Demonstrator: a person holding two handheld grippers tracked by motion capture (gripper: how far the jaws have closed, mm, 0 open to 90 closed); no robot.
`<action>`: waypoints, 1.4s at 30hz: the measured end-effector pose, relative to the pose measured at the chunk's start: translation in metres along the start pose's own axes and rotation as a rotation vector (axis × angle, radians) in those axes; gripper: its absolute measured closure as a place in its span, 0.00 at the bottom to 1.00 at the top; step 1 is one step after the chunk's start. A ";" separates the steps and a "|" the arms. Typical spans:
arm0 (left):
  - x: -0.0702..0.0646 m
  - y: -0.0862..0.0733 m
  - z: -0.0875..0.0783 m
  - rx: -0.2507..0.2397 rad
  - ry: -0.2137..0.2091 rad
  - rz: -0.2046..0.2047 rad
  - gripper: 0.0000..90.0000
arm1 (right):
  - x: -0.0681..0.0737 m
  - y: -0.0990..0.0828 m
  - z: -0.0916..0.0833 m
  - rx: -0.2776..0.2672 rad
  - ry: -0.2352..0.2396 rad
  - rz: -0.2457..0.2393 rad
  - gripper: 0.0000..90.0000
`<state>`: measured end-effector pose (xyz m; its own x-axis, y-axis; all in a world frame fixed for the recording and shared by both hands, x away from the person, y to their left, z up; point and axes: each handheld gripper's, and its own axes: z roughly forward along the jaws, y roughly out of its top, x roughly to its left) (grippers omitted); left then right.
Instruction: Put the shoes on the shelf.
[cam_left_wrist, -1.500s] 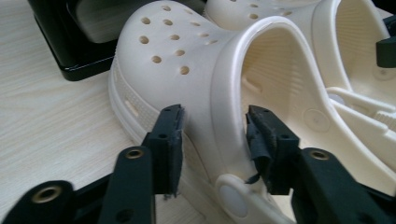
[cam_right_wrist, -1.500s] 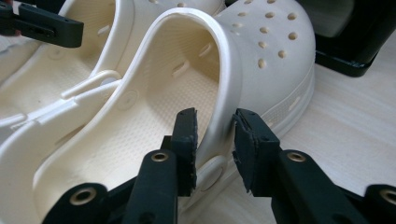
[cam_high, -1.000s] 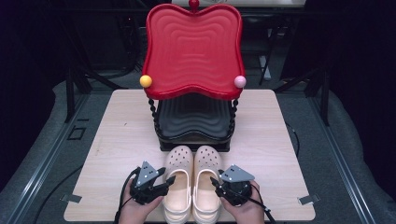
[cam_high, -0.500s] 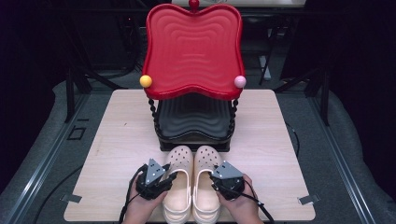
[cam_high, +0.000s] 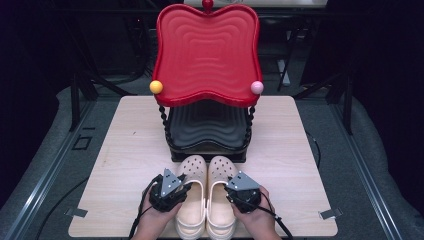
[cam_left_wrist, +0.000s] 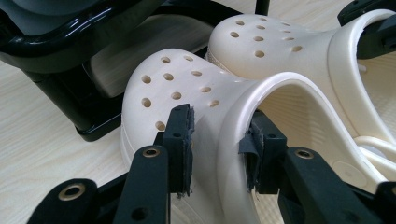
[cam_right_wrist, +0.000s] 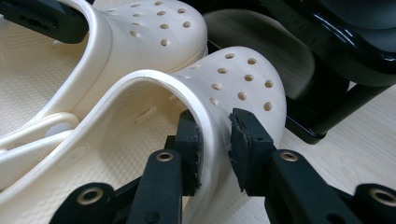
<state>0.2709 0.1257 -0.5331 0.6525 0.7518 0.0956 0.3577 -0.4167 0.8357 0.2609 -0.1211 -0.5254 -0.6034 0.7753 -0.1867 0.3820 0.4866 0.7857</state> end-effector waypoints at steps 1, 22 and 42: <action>0.000 0.000 0.000 0.000 0.001 0.000 0.73 | 0.000 0.000 0.000 0.000 -0.001 0.000 0.82; -0.003 0.003 -0.021 -0.024 -0.014 -0.005 0.78 | 0.001 0.002 -0.020 -0.027 -0.006 0.036 0.83; -0.002 0.036 -0.074 -0.098 0.010 0.032 0.78 | 0.009 0.035 -0.067 -0.146 -0.020 0.015 0.84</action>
<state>0.2329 0.1465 -0.4629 0.6556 0.7441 0.1284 0.2689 -0.3889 0.8812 0.2216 -0.1241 -0.4604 -0.5837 0.7906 -0.1851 0.2841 0.4124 0.8656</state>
